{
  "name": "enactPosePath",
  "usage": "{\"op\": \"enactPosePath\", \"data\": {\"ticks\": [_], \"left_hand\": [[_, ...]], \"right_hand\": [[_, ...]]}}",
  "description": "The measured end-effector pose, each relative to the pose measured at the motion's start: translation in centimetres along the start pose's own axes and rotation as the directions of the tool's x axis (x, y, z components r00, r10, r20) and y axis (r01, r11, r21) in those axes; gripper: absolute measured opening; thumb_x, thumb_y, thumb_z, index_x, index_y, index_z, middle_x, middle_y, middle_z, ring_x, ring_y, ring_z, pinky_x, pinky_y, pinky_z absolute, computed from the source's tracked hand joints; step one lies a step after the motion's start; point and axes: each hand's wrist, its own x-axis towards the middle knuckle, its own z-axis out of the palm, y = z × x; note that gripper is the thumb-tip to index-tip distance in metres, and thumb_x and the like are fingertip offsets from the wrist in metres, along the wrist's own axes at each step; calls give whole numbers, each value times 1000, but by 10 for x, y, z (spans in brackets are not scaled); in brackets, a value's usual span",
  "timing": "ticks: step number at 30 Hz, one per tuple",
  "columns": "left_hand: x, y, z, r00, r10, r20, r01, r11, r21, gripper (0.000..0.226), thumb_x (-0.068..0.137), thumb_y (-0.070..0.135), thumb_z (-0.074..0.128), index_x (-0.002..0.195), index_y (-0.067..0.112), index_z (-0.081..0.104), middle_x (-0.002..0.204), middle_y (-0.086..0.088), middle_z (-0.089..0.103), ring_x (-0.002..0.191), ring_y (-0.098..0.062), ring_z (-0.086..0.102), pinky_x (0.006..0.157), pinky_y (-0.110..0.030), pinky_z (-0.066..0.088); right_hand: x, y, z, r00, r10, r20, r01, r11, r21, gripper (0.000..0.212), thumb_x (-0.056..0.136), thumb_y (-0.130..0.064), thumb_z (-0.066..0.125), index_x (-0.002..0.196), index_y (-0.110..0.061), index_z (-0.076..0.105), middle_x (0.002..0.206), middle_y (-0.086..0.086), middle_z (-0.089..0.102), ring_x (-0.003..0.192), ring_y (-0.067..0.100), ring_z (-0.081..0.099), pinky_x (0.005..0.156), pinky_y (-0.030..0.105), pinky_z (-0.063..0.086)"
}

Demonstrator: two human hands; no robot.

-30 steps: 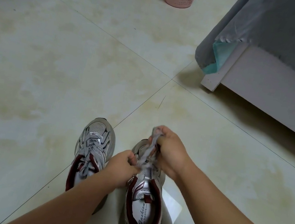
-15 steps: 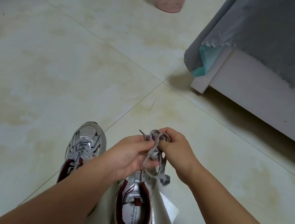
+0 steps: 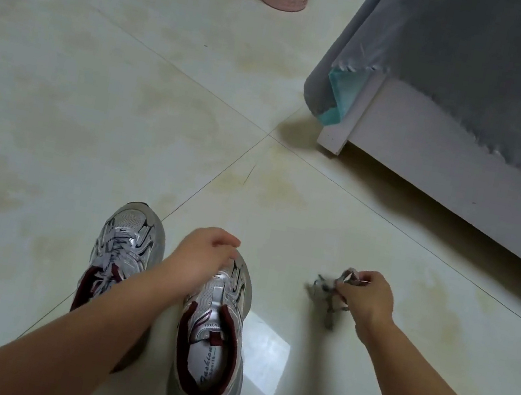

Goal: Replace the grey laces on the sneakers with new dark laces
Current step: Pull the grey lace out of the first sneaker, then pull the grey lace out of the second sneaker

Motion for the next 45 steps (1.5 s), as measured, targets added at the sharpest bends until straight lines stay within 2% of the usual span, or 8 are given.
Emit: {"op": "enactPosePath", "data": {"ticks": [4,7,13,17,29,36,40,45], "left_hand": [[-3,-11,-22,964,183,-193,-130,957,259,19,89,4,49,94,15,63,96,-5,66,86,-17,60,72,-22,43],[-13,-19,-45,897,296,-329,-146,900,410,23,88,1,46,94,13,65,94,-3,66,83,-21,59,67,-21,42],[-41,-52,-100,824,228,-518,205,732,649,46,80,-1,50,126,6,49,126,-20,47,117,-39,40,93,-45,36],[-58,-86,-116,933,-72,-353,292,724,625,56,85,12,53,138,12,36,135,-17,47,122,-34,46,96,-36,39],[-102,-127,-104,985,-72,-156,155,764,626,35,80,13,57,112,9,43,96,-14,65,78,-29,61,73,-35,50],[-131,-140,-111,998,53,-35,-7,640,769,39,88,35,55,122,19,43,119,-3,54,109,-20,54,87,-27,41],[-120,-133,-111,981,174,-90,-51,672,739,24,89,29,54,109,17,52,113,-2,52,100,-18,52,81,-25,38],[-109,-144,-104,943,270,-192,-120,818,563,27,81,22,64,105,21,55,92,9,40,82,-9,43,68,-18,31]], "right_hand": [[4,9,3,982,16,188,50,939,-341,25,81,-9,53,106,-8,56,107,10,57,90,27,55,77,32,44],[-18,3,10,992,-13,127,94,743,-663,50,89,-24,48,136,-18,33,150,10,16,122,38,40,94,40,39],[-108,-31,41,809,-115,577,413,810,-417,62,89,-54,45,137,-17,35,134,10,47,115,29,52,86,34,45],[-150,-25,60,720,-62,691,591,577,-564,51,87,-35,56,129,-15,34,122,11,56,108,30,56,77,32,44],[-142,-31,65,834,-233,501,551,415,-724,28,92,-6,38,120,-4,40,120,19,55,109,34,56,75,33,39],[-182,-70,70,684,-325,653,719,147,-679,39,89,-8,43,127,-9,36,123,16,41,109,34,50,76,37,39],[-213,-75,104,511,-316,799,856,270,-441,34,95,-22,43,128,-15,49,128,11,48,114,29,50,91,35,41],[-222,-48,146,501,-264,824,821,448,-355,41,86,-40,60,122,-20,55,119,7,51,111,24,53,89,27,39]]}}
